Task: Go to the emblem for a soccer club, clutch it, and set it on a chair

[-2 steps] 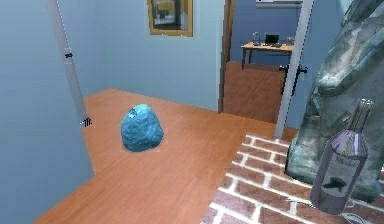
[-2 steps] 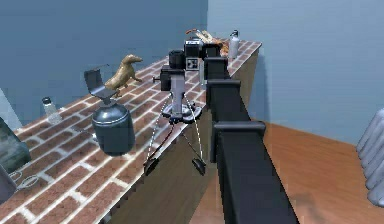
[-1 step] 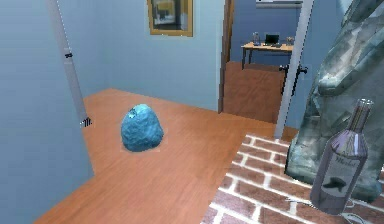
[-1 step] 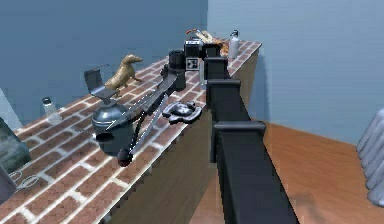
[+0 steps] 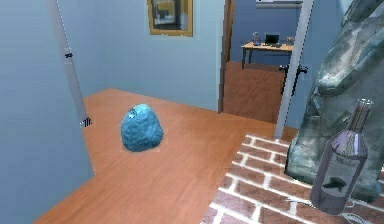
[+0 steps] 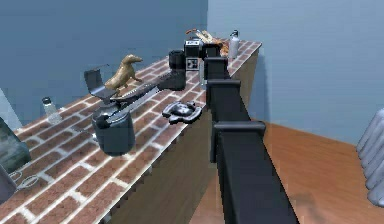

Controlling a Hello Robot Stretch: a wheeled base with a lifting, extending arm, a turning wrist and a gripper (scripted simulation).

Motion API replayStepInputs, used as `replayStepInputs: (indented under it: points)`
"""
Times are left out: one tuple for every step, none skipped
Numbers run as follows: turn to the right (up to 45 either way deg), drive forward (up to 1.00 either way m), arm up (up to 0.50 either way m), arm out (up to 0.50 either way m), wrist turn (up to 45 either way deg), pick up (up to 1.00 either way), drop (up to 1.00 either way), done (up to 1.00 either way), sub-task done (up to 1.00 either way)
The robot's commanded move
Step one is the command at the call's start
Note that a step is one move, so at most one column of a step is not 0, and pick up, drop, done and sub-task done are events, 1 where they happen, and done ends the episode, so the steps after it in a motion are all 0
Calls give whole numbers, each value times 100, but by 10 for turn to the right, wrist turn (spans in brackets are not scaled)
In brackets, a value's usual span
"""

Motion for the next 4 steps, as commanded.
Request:
replayStepInputs:
  points:
    - [0,0,0,0,450,0,0,0,0]
    - [0,0,0,0,270,0,0,0,0]
    - [0,0,-16,0,0,0,0,0,0]
    - [0,0,0,0,0,100,0,0,0]
